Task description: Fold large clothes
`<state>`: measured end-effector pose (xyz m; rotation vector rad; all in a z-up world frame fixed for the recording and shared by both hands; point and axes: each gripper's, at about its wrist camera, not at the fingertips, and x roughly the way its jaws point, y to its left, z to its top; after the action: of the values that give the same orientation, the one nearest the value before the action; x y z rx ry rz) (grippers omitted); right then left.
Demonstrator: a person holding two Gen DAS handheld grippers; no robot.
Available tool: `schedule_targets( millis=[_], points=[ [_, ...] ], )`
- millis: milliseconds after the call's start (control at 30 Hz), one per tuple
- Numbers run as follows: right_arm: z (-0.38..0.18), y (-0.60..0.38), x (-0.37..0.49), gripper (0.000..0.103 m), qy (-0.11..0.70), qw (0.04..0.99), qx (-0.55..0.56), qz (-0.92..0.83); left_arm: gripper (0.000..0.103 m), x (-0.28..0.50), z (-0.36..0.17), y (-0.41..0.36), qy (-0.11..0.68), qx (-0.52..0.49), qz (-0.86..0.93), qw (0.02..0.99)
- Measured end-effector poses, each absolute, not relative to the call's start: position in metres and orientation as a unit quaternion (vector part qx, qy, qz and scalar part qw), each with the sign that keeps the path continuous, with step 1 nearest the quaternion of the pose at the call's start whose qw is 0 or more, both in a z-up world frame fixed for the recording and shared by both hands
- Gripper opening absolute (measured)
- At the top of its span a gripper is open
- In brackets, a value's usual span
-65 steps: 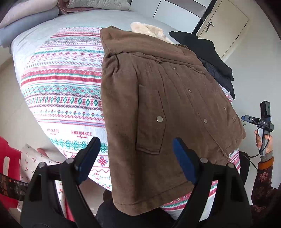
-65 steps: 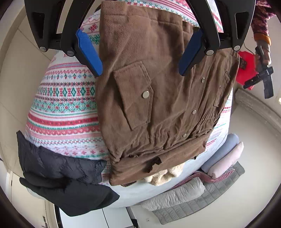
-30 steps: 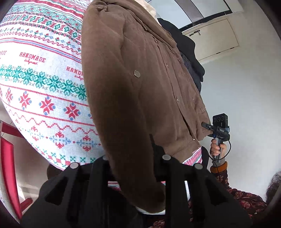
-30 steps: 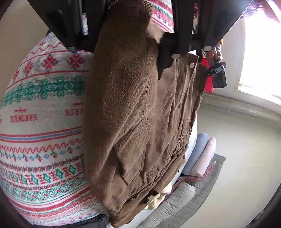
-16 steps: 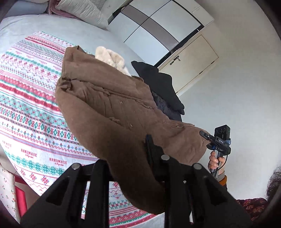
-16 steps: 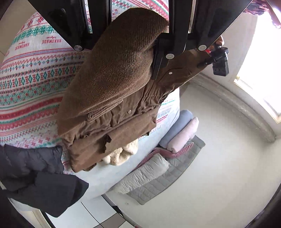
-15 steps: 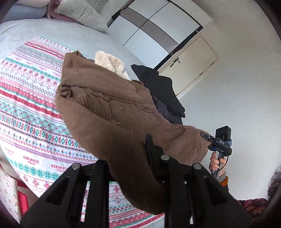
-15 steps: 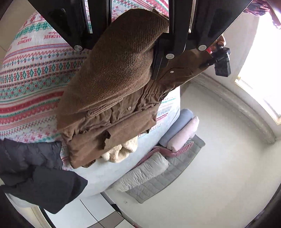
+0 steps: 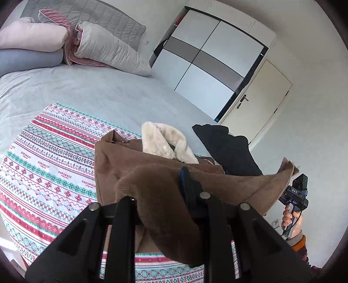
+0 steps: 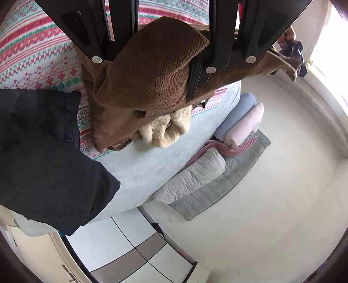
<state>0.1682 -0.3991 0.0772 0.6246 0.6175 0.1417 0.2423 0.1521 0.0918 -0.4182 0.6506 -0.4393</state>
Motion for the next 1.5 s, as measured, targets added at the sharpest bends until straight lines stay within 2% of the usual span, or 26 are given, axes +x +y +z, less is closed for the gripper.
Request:
schedule_targets(
  millis=[267,467,567,667,733,800,867,900,933,1000,1100,1233,1267,1333,1367,1400,1467,1500],
  points=[
    [0.001,-0.421,0.292,0.023,0.389,0.868,0.309,0.022,0.027,0.367,0.001,0.138,0.399,-0.192,-0.152,0.883],
    [-0.068,-0.431,0.340,0.027,0.455,0.831,0.320,-0.002,0.028,0.406,-0.062,0.132,0.467,-0.203,-0.128,0.851],
    [-0.073,-0.440,0.341,0.027,0.457,0.819,0.347,0.009,0.031,0.405,-0.060,0.138,0.474,-0.224,-0.144,0.839],
    [-0.063,-0.444,0.333,0.032,0.461,0.806,0.369,0.032,0.037,0.394,-0.042,0.139,0.475,-0.211,-0.161,0.839],
    [-0.049,-0.446,0.327,0.040,0.459,0.798,0.386,0.055,0.047,0.384,-0.025,0.138,0.464,-0.190,-0.170,0.848],
    [-0.034,-0.450,0.318,0.048,0.447,0.791,0.408,0.087,0.071,0.371,-0.007,0.142,0.438,-0.171,-0.169,0.866],
    [-0.020,-0.456,0.308,0.054,0.422,0.792,0.428,0.111,0.080,0.360,0.007,0.147,0.406,-0.156,-0.169,0.884],
    [-0.010,-0.460,0.302,0.060,0.404,0.801,0.427,0.112,0.081,0.357,0.011,0.150,0.397,-0.145,-0.166,0.891],
    [-0.002,-0.463,0.296,0.071,0.386,0.815,0.420,0.102,0.081,0.356,0.013,0.152,0.394,-0.131,-0.159,0.896],
    [0.011,-0.470,0.285,0.077,0.362,0.844,0.390,0.069,0.081,0.361,0.010,0.152,0.406,-0.096,-0.144,0.897],
    [0.011,-0.470,0.284,0.078,0.377,0.866,0.327,0.023,0.081,0.372,-0.003,0.145,0.426,-0.047,-0.131,0.894],
    [-0.008,-0.450,0.298,0.077,0.439,0.877,0.194,-0.024,0.081,0.392,-0.024,0.134,0.453,-0.001,-0.143,0.880],
    [-0.015,-0.444,0.303,0.078,0.454,0.876,0.161,-0.031,0.081,0.399,-0.029,0.131,0.463,0.003,-0.144,0.875],
    [-0.029,-0.436,0.312,0.077,0.474,0.871,0.127,-0.031,0.072,0.413,-0.037,0.125,0.477,-0.003,-0.147,0.866],
    [-0.034,-0.435,0.316,0.077,0.479,0.868,0.127,-0.030,0.057,0.418,-0.040,0.123,0.483,-0.013,-0.152,0.862],
    [-0.039,-0.433,0.320,0.074,0.480,0.867,0.132,-0.028,0.034,0.422,-0.041,0.120,0.488,-0.027,-0.157,0.858],
    [-0.043,-0.426,0.326,0.051,0.476,0.867,0.148,-0.014,0.010,0.423,-0.037,0.113,0.482,-0.032,-0.149,0.863],
    [-0.041,-0.423,0.326,0.024,0.470,0.871,0.143,-0.018,0.010,0.420,-0.030,0.109,0.465,-0.019,-0.134,0.875]
  ],
)
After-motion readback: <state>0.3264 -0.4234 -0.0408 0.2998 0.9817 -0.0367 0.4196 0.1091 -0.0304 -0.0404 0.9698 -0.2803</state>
